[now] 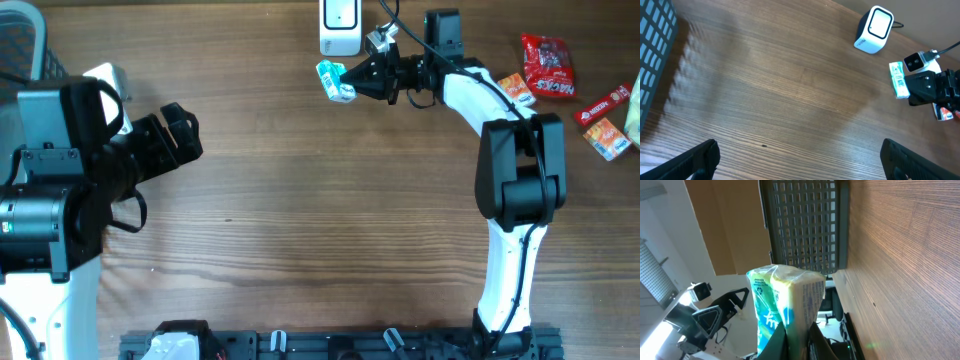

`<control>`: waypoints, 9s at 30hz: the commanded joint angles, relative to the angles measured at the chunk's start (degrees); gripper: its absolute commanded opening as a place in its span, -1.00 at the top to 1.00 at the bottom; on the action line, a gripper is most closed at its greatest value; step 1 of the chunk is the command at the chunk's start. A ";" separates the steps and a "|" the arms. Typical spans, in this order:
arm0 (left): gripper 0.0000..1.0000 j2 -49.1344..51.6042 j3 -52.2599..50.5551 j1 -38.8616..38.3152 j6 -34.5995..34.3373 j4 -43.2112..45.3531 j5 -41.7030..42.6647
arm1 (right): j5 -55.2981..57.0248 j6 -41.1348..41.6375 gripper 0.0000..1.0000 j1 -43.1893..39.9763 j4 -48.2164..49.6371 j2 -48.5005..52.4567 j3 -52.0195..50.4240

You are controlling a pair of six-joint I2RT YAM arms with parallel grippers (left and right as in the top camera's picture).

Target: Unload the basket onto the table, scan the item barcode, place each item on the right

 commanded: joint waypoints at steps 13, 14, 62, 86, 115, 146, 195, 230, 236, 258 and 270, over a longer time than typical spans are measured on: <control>-1.00 0.07 0.04 0.35 -0.52 0.17 -0.57 | 1.53 13.90 0.91 -0.63 15.82 1.05 0.90; -1.00 0.07 0.04 0.35 -0.52 0.17 -0.57 | 3.08 16.98 0.91 -0.63 20.33 1.03 0.90; -1.00 0.07 0.04 0.35 -0.52 0.17 -0.57 | 118.31 -61.00 0.91 18.36 -6.88 -17.31 0.85; -1.00 0.07 0.04 0.35 -0.52 0.17 -0.57 | 124.96 -83.10 0.91 18.40 36.41 3.21 0.85; -1.00 0.07 0.04 0.35 -0.52 0.17 -0.57 | 164.50 -88.35 0.92 -1.51 39.98 -0.66 0.87; -1.00 0.07 0.04 0.35 -0.52 0.17 -0.57 | 98.33 -45.05 -0.99 -19.15 -21.90 -30.36 0.92; -1.00 0.07 0.04 0.35 -0.52 0.17 -0.57 | 61.11 -46.75 -0.99 -18.08 -73.00 -53.68 -0.72; -1.00 0.07 0.04 0.35 -0.52 0.17 -0.57 | 59.60 -55.54 -1.00 -4.28 15.19 -115.75 -87.21; -1.00 0.07 0.04 0.35 -0.52 0.17 -0.57 | 62.25 -55.56 -0.99 -4.31 17.62 -121.98 -92.56; -1.00 0.07 0.04 0.35 -0.52 0.17 -0.57 | 74.64 -55.78 -1.00 -4.37 13.97 -132.17 -95.54; -1.00 0.07 0.04 0.35 -0.52 0.17 -0.57 | 80.65 -55.74 -0.99 -6.86 9.16 -132.17 -95.49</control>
